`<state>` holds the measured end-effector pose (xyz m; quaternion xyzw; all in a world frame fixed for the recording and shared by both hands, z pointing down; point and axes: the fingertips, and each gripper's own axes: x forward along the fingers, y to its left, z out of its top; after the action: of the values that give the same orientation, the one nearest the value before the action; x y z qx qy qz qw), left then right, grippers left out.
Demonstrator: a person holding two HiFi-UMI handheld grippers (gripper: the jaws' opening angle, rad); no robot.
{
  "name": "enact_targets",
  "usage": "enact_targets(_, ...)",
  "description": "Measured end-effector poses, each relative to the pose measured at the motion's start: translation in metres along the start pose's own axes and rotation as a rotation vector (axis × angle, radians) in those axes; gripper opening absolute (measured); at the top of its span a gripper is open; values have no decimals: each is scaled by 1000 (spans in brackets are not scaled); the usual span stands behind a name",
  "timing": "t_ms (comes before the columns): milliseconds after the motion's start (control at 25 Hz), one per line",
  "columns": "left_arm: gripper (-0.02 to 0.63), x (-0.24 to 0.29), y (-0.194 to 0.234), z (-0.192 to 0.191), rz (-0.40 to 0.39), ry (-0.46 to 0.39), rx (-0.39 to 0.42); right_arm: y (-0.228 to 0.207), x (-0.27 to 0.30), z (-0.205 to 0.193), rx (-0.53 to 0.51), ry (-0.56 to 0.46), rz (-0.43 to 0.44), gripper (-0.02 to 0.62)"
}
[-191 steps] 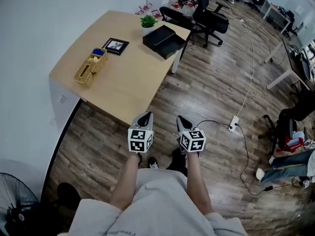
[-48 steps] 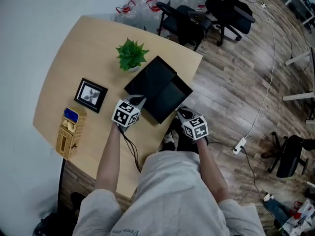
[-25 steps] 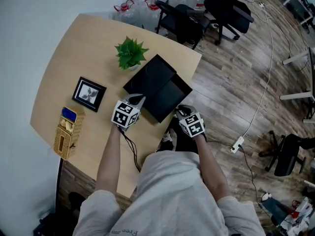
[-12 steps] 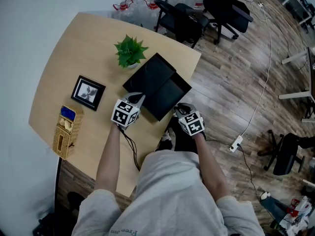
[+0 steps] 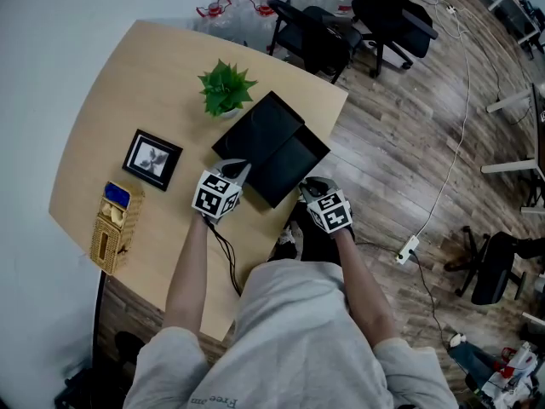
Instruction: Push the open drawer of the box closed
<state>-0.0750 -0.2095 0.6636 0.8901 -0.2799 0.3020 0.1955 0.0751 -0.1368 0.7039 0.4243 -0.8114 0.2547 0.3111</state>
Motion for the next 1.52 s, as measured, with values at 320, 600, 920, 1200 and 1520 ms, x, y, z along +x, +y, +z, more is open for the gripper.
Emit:
enact_targets(320,52,0,0,0,-2,-2,0,3,4,3,4,5,2,75)
enact_targets(600,52,0,0,0,-2,-3,1,5,7,5,-4,8,2,75)
enact_targets(920,52,0,1,0,-3,-5,2,4,10,10,-5,3,1,75)
enact_targets(1200,52,0,1,-1,-6,-1,3,5,13,15,-5,6,6,75)
enact_targets(1520,52,0,1,-1,-6,-4,1,5,17,17,-7,9,8,75)
